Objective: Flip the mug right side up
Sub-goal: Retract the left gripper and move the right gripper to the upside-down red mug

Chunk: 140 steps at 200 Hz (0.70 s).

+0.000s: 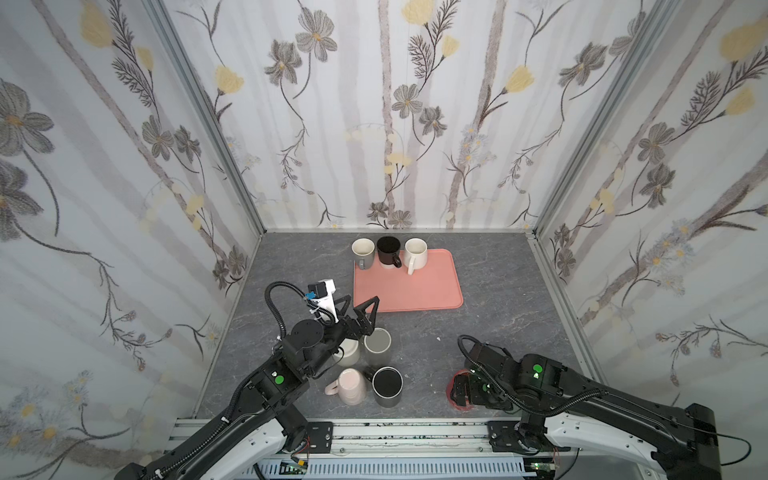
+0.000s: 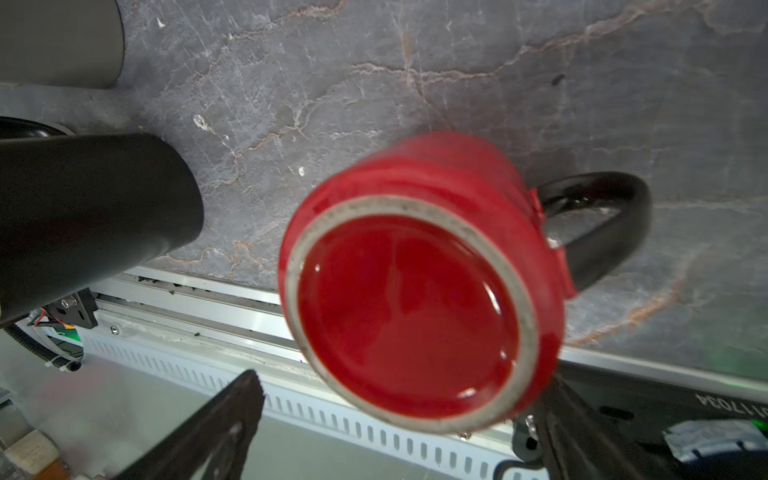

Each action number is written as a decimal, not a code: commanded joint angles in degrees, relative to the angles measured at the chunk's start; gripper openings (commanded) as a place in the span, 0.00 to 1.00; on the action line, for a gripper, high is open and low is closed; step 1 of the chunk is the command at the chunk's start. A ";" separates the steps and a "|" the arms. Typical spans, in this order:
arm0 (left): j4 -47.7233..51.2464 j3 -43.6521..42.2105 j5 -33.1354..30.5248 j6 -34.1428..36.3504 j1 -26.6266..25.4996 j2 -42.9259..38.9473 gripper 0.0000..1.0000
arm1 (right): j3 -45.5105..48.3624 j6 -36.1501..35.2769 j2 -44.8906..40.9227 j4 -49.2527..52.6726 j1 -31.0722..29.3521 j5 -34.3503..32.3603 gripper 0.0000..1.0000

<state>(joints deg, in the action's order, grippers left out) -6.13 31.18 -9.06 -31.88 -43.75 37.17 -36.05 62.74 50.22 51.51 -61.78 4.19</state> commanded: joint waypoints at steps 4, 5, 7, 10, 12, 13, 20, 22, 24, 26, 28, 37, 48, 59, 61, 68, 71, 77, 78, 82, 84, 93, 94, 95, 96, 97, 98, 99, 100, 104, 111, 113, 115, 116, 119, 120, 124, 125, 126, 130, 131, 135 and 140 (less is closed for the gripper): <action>-0.56 0.09 -0.97 -0.10 0.30 -0.16 1.00 | 1.02 0.06 2.64 -12.64 -0.01 1.38 0.97; -0.51 0.10 -0.97 -0.06 0.31 -0.16 1.00 | 1.05 0.04 2.75 -13.00 -0.01 1.37 0.97; -0.38 0.13 -0.96 -0.06 0.33 -0.16 1.00 | 1.11 -0.05 2.99 -13.71 -0.01 1.36 0.97; -0.33 0.17 -0.92 -0.03 0.33 -0.20 1.00 | 1.23 -0.19 3.32 -14.89 -0.01 1.32 0.97; -0.25 0.19 -0.88 -0.09 0.33 -0.24 1.00 | 1.28 -0.26 3.40 -15.27 -0.01 1.25 0.97; -0.22 0.15 -0.88 -0.10 0.33 -0.25 1.00 | 1.31 -0.30 3.58 -15.63 -0.01 1.17 0.97; 0.10 0.28 -0.87 -0.18 0.32 -0.33 1.00 | 1.53 -0.66 4.46 -18.10 0.11 1.02 0.97; 0.14 0.31 -0.87 -0.22 0.33 -0.43 1.00 | 1.63 -0.75 4.72 -18.76 0.15 0.92 0.97; 0.22 0.33 -0.87 -0.21 0.33 -0.43 1.00 | 1.72 -0.81 5.00 -19.55 0.23 0.96 0.97; 0.24 0.30 -0.87 -0.22 0.37 -0.43 1.00 | 1.78 -0.85 5.23 -20.36 0.31 0.95 0.97; 0.28 0.29 -0.87 -0.27 0.41 -0.50 1.00 | 1.84 -0.93 5.39 -21.24 0.34 0.90 0.97; 0.54 0.37 -1.02 -0.29 0.44 -0.61 1.00 | 2.83 -0.84 6.42 -25.71 0.67 1.21 0.97; 0.99 0.53 -1.22 -0.40 0.42 -0.69 1.00 | 3.71 -0.89 7.50 -31.49 1.34 1.73 0.97; 1.36 0.70 -1.20 -0.45 0.46 -0.77 1.00 | 4.06 -1.02 8.77 -36.07 2.13 2.24 0.97; 1.44 0.72 -1.22 -0.53 0.49 -0.78 1.00 | 4.19 -1.10 8.96 -36.55 2.39 2.36 0.97; 1.71 0.88 -1.16 -0.49 0.50 -0.86 1.00 | 4.03 -1.62 9.60 -38.76 3.27 3.13 0.97; 1.81 0.98 -1.14 -0.50 0.53 -0.88 1.00 | 3.97 -1.77 9.82 -39.44 3.59 3.40 0.97; 2.01 1.02 -1.20 -0.53 0.50 -0.91 1.00 | 3.72 -2.23 10.06 -40.07 4.16 3.64 0.97; 2.05 1.05 -1.21 -0.50 0.50 -0.93 1.00 | 3.67 -2.29 10.03 -40.12 4.32 3.64 0.97; 2.16 1.06 -1.21 -0.54 0.50 -0.96 1.00 | 3.45 -2.70 9.96 -40.16 4.73 3.76 0.97; 2.24 1.07 -1.22 -0.49 0.50 -0.96 1.00 | 3.32 -2.93 9.81 -40.17 5.00 3.80 0.97; 2.35 1.03 -1.23 -0.57 0.50 -1.04 1.00 | 2.89 -4.12 9.22 -40.16 6.09 4.21 0.97; 2.35 1.01 -1.22 -0.61 0.46 -1.09 1.00 | 2.81 -4.29 9.08 -40.08 6.16 4.28 0.97; 2.35 1.00 -1.22 -0.62 0.48 -1.11 1.00 | 2.73 -4.60 9.01 -39.95 6.33 4.31 0.98; 2.35 0.99 -1.22 -0.63 0.49 -1.12 1.00 | 2.69 -4.84 8.88 -39.84 6.46 4.37 0.98; 2.35 0.99 -1.22 -0.68 0.50 -1.13 1.00 | 2.63 -5.05 8.78 -39.78 6.61 4.44 0.98; 2.35 0.95 -1.22 -0.70 0.50 -1.13 1.00 | 2.55 -5.29 8.68 -39.62 6.77 4.48 0.97; 2.35 0.88 -1.22 -0.67 0.50 -1.13 1.00 | 2.43 -5.54 8.54 -39.41 6.90 4.45 0.97; 2.35 0.85 -1.22 -0.70 0.50 -1.13 1.00 | 2.37 -5.66 8.47 -39.18 7.00 4.48 0.98; 2.35 0.75 -1.22 -0.78 0.45 -1.21 1.00 | 1.96 -6.69 8.10 -38.17 7.53 4.38 0.98; 2.14 0.50 -1.17 -1.05 0.50 -1.31 1.00 | 1.02 -8.36 7.14 -36.28 8.40 4.01 0.98; 2.01 0.36 -1.14 -1.05 0.50 -1.35 1.00 | 0.82 -8.94 6.86 -35.57 8.66 3.88 0.98; 1.94 0.26 -1.07 -1.07 0.50 -1.41 1.00 | 0.70 -9.56 6.72 -35.11 8.91 3.79 0.98; 1.92 0.23 -1.06 -1.16 0.46 -1.40 1.00 | 0.58 -9.87 6.51 -34.87 9.02 3.76 0.98; 1.72 0.16 -1.05 -1.31 0.50 -1.46 1.00 | 0.25 -10.73 6.07 -34.22 9.37 3.66 0.98; 1.64 0.05 -1.00 -1.28 0.50 -1.47 1.00 | 0.14 -11.02 5.92 -34.03 9.47 3.56 0.98; 1.42 -0.19 -0.89 -1.41 0.50 -1.55 1.00 | -0.22 -12.56 5.35 -33.10 9.81 2.82 0.97; 1.31 -0.26 -0.88 -1.46 0.50 -1.56 1.00 | -0.36 -12.91 5.21 -32.77 9.91 2.62 0.97; 1.22 -0.34 -0.88 -1.49 0.50 -1.57 1.00 | -0.48 -13.26 5.09 -32.42 10.05 2.38 0.97; 0.98 -0.66 -0.78 -1.56 0.50 -1.65 1.00 | -1.20 -14.79 4.63 -31.03 10.49 1.31 0.97; 0.92 -0.71 -0.78 -1.59 0.50 -1.65 1.00 | -1.29 -15.21 4.54 -30.59 10.60 1.02 0.97; 0.66 -0.93 -0.70 -1.77 0.50 -1.66 1.00 | -2.17 -16.94 4.30 -28.90 11.08 -0.26 0.97; 0.39 -1.10 -0.61 -1.87 0.52 -1.66 1.00 | -3.24 -19.19 4.27 -26.78 11.92 -1.77 0.96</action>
<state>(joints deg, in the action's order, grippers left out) -4.08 31.00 -9.45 -32.25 -43.24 35.66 -36.12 53.74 55.75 17.89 -51.90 7.27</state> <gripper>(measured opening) 0.994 0.972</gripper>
